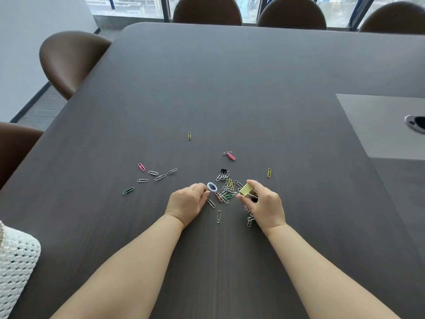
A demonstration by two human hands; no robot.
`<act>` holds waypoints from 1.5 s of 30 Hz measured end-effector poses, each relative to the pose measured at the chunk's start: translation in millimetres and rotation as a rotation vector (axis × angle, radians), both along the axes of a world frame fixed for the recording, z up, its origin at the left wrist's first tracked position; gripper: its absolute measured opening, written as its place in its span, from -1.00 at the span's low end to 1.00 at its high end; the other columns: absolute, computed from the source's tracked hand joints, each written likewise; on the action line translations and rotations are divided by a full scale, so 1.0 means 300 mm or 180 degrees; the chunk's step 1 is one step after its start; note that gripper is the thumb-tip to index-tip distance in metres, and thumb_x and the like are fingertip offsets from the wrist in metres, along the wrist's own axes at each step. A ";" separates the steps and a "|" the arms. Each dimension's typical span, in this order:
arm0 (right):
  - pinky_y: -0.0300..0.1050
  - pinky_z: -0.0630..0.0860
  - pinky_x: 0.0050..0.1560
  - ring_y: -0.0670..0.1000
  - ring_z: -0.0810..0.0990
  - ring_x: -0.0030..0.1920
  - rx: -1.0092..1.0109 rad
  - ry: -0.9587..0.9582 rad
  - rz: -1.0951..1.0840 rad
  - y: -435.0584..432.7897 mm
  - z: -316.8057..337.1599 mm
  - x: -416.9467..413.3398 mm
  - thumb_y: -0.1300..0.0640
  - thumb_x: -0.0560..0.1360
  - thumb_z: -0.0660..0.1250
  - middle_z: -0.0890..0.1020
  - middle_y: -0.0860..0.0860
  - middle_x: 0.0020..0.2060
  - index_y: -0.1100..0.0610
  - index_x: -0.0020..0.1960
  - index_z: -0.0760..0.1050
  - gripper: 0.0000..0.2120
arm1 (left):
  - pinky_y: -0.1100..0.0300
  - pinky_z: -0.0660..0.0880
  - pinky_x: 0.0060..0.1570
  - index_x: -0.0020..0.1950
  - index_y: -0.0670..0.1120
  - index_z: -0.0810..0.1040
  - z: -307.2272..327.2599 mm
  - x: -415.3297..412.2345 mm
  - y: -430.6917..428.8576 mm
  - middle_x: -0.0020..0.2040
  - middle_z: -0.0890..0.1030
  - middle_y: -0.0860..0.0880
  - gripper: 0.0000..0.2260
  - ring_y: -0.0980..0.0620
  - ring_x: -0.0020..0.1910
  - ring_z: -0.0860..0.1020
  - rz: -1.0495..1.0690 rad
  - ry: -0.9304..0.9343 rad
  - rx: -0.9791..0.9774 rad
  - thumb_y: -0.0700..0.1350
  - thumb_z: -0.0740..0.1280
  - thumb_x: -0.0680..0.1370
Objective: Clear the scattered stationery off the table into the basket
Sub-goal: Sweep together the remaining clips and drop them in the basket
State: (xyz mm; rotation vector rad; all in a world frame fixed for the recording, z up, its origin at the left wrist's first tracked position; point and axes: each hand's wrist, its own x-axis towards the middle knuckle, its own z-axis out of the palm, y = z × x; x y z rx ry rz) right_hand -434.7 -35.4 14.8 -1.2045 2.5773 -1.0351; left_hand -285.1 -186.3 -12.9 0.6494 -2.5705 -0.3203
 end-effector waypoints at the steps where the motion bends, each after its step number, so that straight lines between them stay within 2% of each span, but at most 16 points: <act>1: -0.08 0.51 -0.09 0.13 0.63 -0.20 -0.0028 -0.0118 -0.0043 0.009 0.021 0.015 0.07 0.33 0.49 0.67 0.13 -0.20 0.23 0.13 0.54 -0.57 | 0.29 0.37 -0.59 -0.20 -0.02 0.40 0.017 0.015 0.011 -0.41 0.57 0.03 -0.84 -0.04 -0.53 0.51 0.0054 0.0004 0.0097 0.01 0.11 0.49; 6: 0.00 0.54 0.03 0.07 0.61 -0.15 -0.0269 -0.0489 -0.0177 0.052 0.159 0.118 0.09 0.33 0.50 0.66 0.08 -0.18 0.20 0.15 0.53 -0.57 | 0.19 0.38 -0.51 -0.21 -0.10 0.47 0.162 0.182 0.079 -0.39 0.54 -0.02 -0.69 -0.06 -0.47 0.46 0.0186 0.0365 0.0600 0.06 0.07 0.53; 9: -0.37 0.46 -0.08 -0.01 0.57 -0.22 -0.0468 -0.0634 -0.0194 0.049 0.261 0.231 0.12 0.32 0.51 0.61 -0.02 -0.26 0.18 0.13 0.55 -0.59 | 0.17 0.36 -0.43 -0.19 0.02 0.34 0.284 0.335 0.086 -0.39 0.49 0.02 -0.81 0.00 -0.45 0.42 0.0269 0.0633 0.0801 0.08 0.06 0.54; 11: -0.47 0.39 -0.17 -0.03 0.56 -0.25 -0.0603 -0.0608 -0.0129 0.018 0.324 0.322 0.10 0.31 0.51 0.59 -0.05 -0.29 0.17 0.11 0.56 -0.60 | 0.14 0.40 -0.41 -0.19 0.03 0.32 0.367 0.446 0.070 -0.39 0.48 0.04 -0.82 -0.01 -0.42 0.47 0.0351 0.0720 0.0837 0.08 0.07 0.54; 16: -0.53 0.35 -0.23 -0.08 0.51 -0.33 -0.0889 -0.0756 0.0256 -0.154 0.463 0.590 0.12 0.31 0.51 0.56 -0.09 -0.37 0.12 0.08 0.56 -0.64 | 0.24 0.37 -0.41 -0.21 -0.09 0.45 0.567 0.741 -0.040 -0.38 0.49 0.10 -0.72 0.09 -0.38 0.48 0.0746 0.1006 0.0449 0.06 0.11 0.53; 18: -0.42 0.43 -0.20 -0.12 0.50 -0.34 -0.0997 -0.0953 0.0573 -0.245 0.502 0.718 0.12 0.31 0.52 0.57 -0.11 -0.35 0.08 0.06 0.56 -0.66 | 0.32 0.32 -0.43 -0.23 -0.15 0.50 0.616 0.885 -0.087 -0.40 0.50 0.08 -0.68 0.08 -0.38 0.47 0.1047 0.1019 0.0259 0.05 0.12 0.52; 20: -0.29 0.47 -0.16 -0.06 0.52 -0.30 -0.1040 -0.0986 0.0800 -0.327 0.522 0.843 0.11 0.31 0.52 0.59 -0.07 -0.32 0.06 0.06 0.56 -0.66 | 0.28 0.33 -0.43 -0.22 -0.16 0.53 0.616 1.034 -0.124 -0.40 0.55 0.01 -0.65 0.07 -0.45 0.49 0.1387 0.0877 0.0203 0.06 0.12 0.50; 23: -0.28 0.50 -0.12 -0.03 0.57 -0.25 -0.1056 -0.1043 0.1054 -0.421 0.533 1.013 0.10 0.31 0.52 0.60 -0.06 -0.26 0.08 0.11 0.55 -0.62 | 0.23 0.38 -0.35 -0.13 -0.14 0.57 0.562 1.224 -0.156 -0.26 0.52 0.01 -0.68 -0.02 -0.34 0.55 0.1655 0.0505 0.0604 0.06 0.16 0.51; 27: -0.20 0.53 -0.08 -0.02 0.57 -0.23 -0.1031 -0.0972 0.1259 -0.472 0.538 1.138 0.08 0.31 0.51 0.60 -0.05 -0.22 0.10 0.14 0.54 -0.58 | 0.26 0.44 -0.12 0.10 -0.10 0.60 0.507 1.336 -0.179 -0.10 0.54 0.05 -0.80 0.10 -0.17 0.52 0.1418 -0.0011 0.1030 -0.09 0.27 0.55; 30: -0.23 0.48 -0.09 -0.04 0.56 -0.22 -0.0986 -0.0909 0.1295 -0.487 0.537 1.198 0.09 0.31 0.51 0.59 -0.07 -0.21 0.12 0.14 0.54 -0.58 | 0.22 0.46 0.10 0.25 0.01 0.50 0.502 1.386 -0.195 0.11 0.59 0.07 -0.73 0.13 0.07 0.53 0.1243 -0.0324 0.1273 -0.14 0.23 0.57; 33: -0.22 0.50 -0.08 -0.04 0.56 -0.20 -0.0888 -0.0871 0.1369 -0.496 0.522 1.243 0.09 0.32 0.51 0.58 -0.09 -0.20 0.11 0.15 0.53 -0.58 | 0.21 0.40 0.19 0.29 -0.01 0.47 0.501 1.411 -0.200 0.16 0.57 0.04 -0.72 0.11 0.18 0.46 0.1142 -0.0532 0.1220 -0.08 0.17 0.59; 35: -0.15 0.54 -0.06 -0.03 0.57 -0.19 -0.0845 -0.0871 0.1455 -0.504 0.510 1.272 0.10 0.32 0.51 0.58 -0.09 -0.19 0.11 0.14 0.53 -0.58 | 0.18 0.43 0.11 0.21 -0.01 0.49 0.505 1.426 -0.197 0.11 0.55 0.04 -0.73 0.10 0.11 0.47 0.1204 -0.0717 0.1124 0.03 0.12 0.60; 38: -0.11 0.55 -0.01 -0.02 0.58 -0.12 -0.0767 -0.0768 0.1593 -0.525 0.498 1.319 0.10 0.34 0.49 0.62 -0.03 -0.12 0.11 0.17 0.51 -0.57 | 0.21 0.41 -0.24 0.03 -0.01 0.43 0.527 1.457 -0.180 -0.06 0.43 0.07 -0.58 0.11 -0.14 0.46 0.1436 -0.1041 0.0918 0.23 -0.06 0.54; 41: -0.04 0.54 0.07 0.05 0.58 0.02 -0.0514 -0.0620 0.1748 -0.561 0.488 1.376 0.06 0.38 0.45 0.63 0.03 0.03 0.08 0.23 0.47 -0.56 | 0.18 0.30 -0.28 0.02 -0.05 0.38 0.546 1.490 -0.164 -0.05 0.36 0.04 -0.40 0.07 -0.19 0.41 0.1474 -0.1094 0.0847 0.29 -0.24 0.37; 43: -0.05 0.48 0.11 0.07 0.53 0.11 -0.0270 -0.0538 0.1868 -0.591 0.482 1.409 0.03 0.43 0.39 0.59 0.02 0.11 0.08 0.27 0.42 -0.56 | 0.18 0.32 -0.21 0.08 -0.07 0.37 0.558 1.509 -0.156 0.04 0.34 0.00 -0.50 0.03 -0.12 0.44 0.1481 -0.1155 0.0867 0.25 -0.09 0.44; 45: -0.13 0.41 0.12 0.05 0.48 0.17 0.0011 -0.0407 0.2024 -0.615 0.481 1.430 0.01 0.47 0.34 0.52 0.01 0.21 0.07 0.31 0.38 -0.56 | 0.24 0.35 -0.13 0.14 -0.07 0.37 0.568 1.526 -0.147 0.11 0.33 0.00 -0.71 0.04 -0.02 0.45 0.1439 -0.1056 0.0967 0.07 0.13 0.53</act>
